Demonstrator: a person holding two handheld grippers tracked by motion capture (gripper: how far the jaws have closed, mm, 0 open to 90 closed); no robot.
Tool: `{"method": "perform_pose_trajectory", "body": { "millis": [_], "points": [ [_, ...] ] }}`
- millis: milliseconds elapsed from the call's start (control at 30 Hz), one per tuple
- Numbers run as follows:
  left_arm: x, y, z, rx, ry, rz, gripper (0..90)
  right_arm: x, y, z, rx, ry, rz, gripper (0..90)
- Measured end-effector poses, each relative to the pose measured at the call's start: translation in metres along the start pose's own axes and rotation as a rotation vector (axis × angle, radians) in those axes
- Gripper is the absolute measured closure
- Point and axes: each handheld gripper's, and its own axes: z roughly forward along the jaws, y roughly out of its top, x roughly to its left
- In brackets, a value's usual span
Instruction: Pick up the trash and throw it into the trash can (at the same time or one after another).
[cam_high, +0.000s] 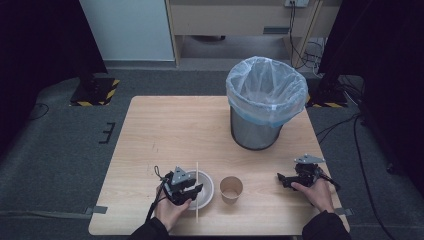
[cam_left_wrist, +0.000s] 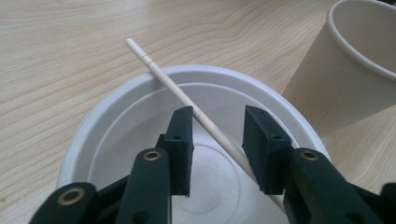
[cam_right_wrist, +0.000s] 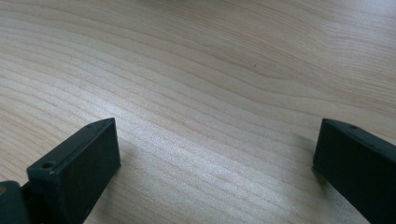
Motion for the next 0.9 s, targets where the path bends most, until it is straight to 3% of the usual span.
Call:
{"method": "perform_pose_trajectory", "body": {
  "millis": [533,900],
  "points": [
    [0.007,0.0005,-0.0001,0.04,0.011,0.014,84.7,0.0,0.0,0.0,0.0,0.0,0.0,0.9],
    [0.0088,0.0066,-0.0085,0.001,0.006,0.006,85.2,0.0,0.0,0.0,0.0,0.0,0.0,0.9]
  ]
}}
